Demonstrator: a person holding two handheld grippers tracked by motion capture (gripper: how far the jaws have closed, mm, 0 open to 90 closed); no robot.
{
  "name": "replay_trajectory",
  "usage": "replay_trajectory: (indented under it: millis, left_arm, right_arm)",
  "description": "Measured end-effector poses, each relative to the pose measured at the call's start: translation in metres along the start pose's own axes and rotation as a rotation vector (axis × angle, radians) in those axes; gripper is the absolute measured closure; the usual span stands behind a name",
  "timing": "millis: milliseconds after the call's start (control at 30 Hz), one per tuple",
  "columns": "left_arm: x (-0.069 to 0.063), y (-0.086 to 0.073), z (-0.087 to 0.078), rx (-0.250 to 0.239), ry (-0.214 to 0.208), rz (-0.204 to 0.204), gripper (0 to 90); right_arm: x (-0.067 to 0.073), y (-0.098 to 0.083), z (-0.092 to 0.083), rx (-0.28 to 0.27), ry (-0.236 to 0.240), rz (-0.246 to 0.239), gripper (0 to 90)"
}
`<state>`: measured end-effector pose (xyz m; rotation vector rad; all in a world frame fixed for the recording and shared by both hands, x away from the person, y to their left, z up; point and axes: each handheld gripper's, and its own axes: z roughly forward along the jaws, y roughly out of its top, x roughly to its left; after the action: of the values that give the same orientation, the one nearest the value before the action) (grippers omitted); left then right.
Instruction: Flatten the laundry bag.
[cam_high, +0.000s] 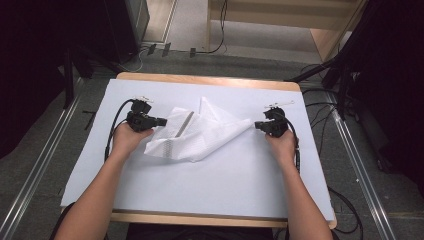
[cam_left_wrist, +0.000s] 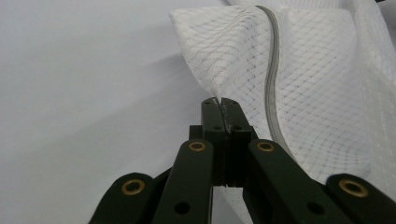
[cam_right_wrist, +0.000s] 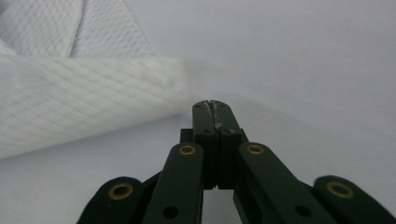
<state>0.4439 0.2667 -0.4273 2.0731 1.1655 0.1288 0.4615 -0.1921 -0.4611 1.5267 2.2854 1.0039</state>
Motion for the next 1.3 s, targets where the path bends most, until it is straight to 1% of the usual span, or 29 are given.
replay_trajectory:
  millis: [100, 133, 167, 267, 300, 367, 433, 500, 567, 633, 667, 733, 833, 867, 933, 967, 1000, 1033, 1067, 1100, 1133, 1167, 1200, 1233, 1267, 1300]
  left_arm:
    - [0.001, -0.001, -0.006, -0.013, -0.002, -0.002, 90.0]
    - [0.001, -0.001, -0.008, -0.011, -0.002, -0.001, 90.0]
    - [0.000, -0.002, -0.009, -0.016, -0.005, -0.011, 90.0]
    - [-0.001, -0.004, -0.011, -0.020, -0.025, -0.026, 90.0]
    - [-0.001, -0.005, -0.011, -0.022, -0.032, -0.028, 90.0]
    - [-0.002, -0.006, -0.010, -0.018, -0.027, -0.022, 90.0]
    - [-0.002, -0.007, -0.009, -0.007, -0.027, -0.025, 90.0]
    - [-0.002, -0.008, -0.008, -0.004, -0.029, -0.033, 90.0]
    - [-0.003, -0.009, -0.005, -0.005, -0.027, -0.034, 90.0]
    - [-0.004, -0.009, -0.002, 0.003, -0.027, -0.033, 90.0]
    - [-0.004, -0.010, 0.000, 0.009, -0.030, -0.035, 90.0]
    - [-0.004, -0.011, 0.003, 0.017, -0.026, -0.034, 90.0]
    - [-0.005, -0.012, 0.007, 0.023, -0.034, -0.040, 90.0]
    - [-0.005, -0.012, 0.007, 0.027, -0.032, -0.037, 90.0]
    - [-0.005, -0.013, 0.008, 0.027, -0.031, -0.039, 90.0]
    - [-0.005, -0.013, 0.007, 0.026, -0.029, -0.040, 90.0]
    - [-0.005, -0.014, 0.007, 0.023, -0.030, -0.042, 90.0]
    - [-0.004, -0.014, 0.007, 0.023, -0.030, -0.046, 90.0]
    - [-0.004, -0.014, 0.007, 0.021, -0.030, -0.051, 90.0]
    - [-0.003, -0.015, 0.007, 0.025, -0.029, -0.048, 90.0]
    - [-0.003, -0.015, 0.007, 0.027, -0.026, -0.047, 90.0]
    - [-0.003, -0.016, 0.007, 0.029, -0.027, -0.050, 90.0]
    - [-0.003, -0.016, 0.007, 0.030, -0.025, -0.051, 90.0]
    - [-0.003, -0.016, 0.007, 0.030, -0.024, -0.050, 90.0]
    - [-0.003, -0.015, 0.006, 0.027, -0.026, -0.052, 90.0]
    - [-0.003, -0.015, 0.005, 0.024, -0.024, -0.053, 90.0]
  right_arm:
    - [-0.004, 0.000, -0.003, -0.009, 0.005, 0.020, 90.0]
    - [-0.004, 0.000, -0.003, -0.009, 0.004, 0.020, 90.0]
    - [-0.004, 0.000, -0.003, -0.010, 0.006, 0.021, 90.0]
    - [-0.001, 0.001, -0.003, -0.019, 0.014, 0.015, 90.0]
    - [0.000, 0.002, -0.004, -0.025, 0.017, 0.017, 90.0]
    - [0.002, 0.004, -0.004, -0.038, 0.032, 0.011, 89.5]
    - [0.005, 0.007, -0.004, -0.045, 0.043, 0.012, 86.2]
    - [0.008, 0.010, -0.004, -0.052, 0.053, -0.002, 83.1]
    - [0.012, 0.014, -0.004, -0.073, 0.064, -0.010, 78.5]
    - [0.017, 0.016, -0.003, -0.094, 0.083, -0.017, 68.2]
    - [0.019, 0.018, -0.001, -0.093, 0.088, -0.015, 63.9]
    - [0.024, 0.020, 0.005, -0.080, 0.081, -0.029, 58.0]
    - [0.030, 0.021, 0.016, -0.074, 0.060, -0.043, 51.1]
    - [0.031, 0.021, 0.020, -0.069, 0.054, -0.043, 50.4]
    - [0.031, 0.021, 0.028, -0.051, 0.058, -0.035, 50.2]
    - [0.032, 0.021, 0.032, -0.039, 0.061, -0.031, 52.1]
    - [0.033, 0.020, 0.035, -0.026, 0.073, -0.036, 55.9]
    - [0.035, 0.020, 0.038, -0.012, 0.072, -0.048, 57.6]
    - [0.037, 0.019, 0.038, -0.018, 0.054, -0.071, 63.8]
    - [0.040, 0.019, 0.038, -0.013, 0.035, -0.089, 71.2]
    - [0.041, 0.019, 0.038, -0.010, 0.030, -0.108, 76.0]
    - [0.041, 0.019, 0.038, -0.008, 0.030, -0.114, 80.0]
    - [0.041, 0.018, 0.038, -0.004, 0.039, -0.113, 87.4]
    - [0.040, 0.018, 0.038, 0.004, 0.066, -0.110, 89.2]
    - [0.040, 0.018, 0.037, 0.009, 0.073, -0.099, 90.0]
    - [0.039, 0.018, 0.037, 0.014, 0.078, -0.100, 90.0]
